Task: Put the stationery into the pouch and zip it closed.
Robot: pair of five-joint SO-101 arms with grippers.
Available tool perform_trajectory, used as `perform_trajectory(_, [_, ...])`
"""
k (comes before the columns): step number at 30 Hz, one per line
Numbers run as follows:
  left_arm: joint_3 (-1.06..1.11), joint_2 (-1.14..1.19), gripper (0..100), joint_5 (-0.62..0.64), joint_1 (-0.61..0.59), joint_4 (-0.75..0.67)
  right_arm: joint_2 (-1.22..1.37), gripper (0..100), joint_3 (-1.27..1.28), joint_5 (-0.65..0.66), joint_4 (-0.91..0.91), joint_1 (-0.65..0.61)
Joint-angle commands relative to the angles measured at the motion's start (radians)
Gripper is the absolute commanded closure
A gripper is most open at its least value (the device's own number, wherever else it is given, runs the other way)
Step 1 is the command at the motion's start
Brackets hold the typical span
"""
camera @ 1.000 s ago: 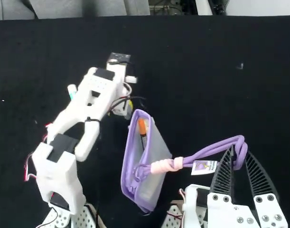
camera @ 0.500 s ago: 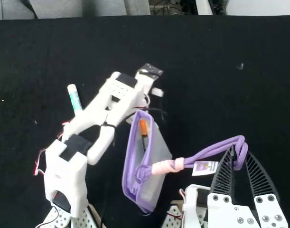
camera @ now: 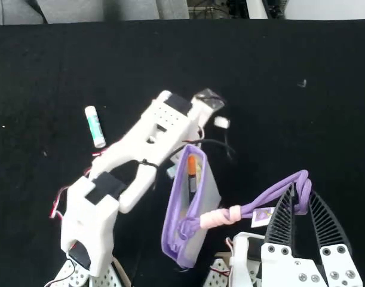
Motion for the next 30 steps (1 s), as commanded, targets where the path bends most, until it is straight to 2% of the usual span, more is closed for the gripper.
perform_trajectory(1, [0.001,0.02,78,-0.005,0.004,-0.046,0.004,98.7,-0.019,0.006,0.034,0.011])
perform_trajectory(9, [-0.008,0.109,78,-0.012,0.002,-0.069,0.004,98.7,-0.021,0.006,0.034,0.011])
perform_trajectory(15, [-0.008,0.11,96,-0.02,0.01,-0.064,0.002,98.7,-0.021,0.006,0.034,0.011])
perform_trajectory(23, [-0.03,0.109,97,-0.058,-0.015,-0.06,0.001,98.7,-0.019,0.006,0.034,0.011])
perform_trajectory(30, [-0.286,0.109,97,0.127,-0.199,-0.008,0.001,98.7,-0.019,0.006,0.034,0.011])
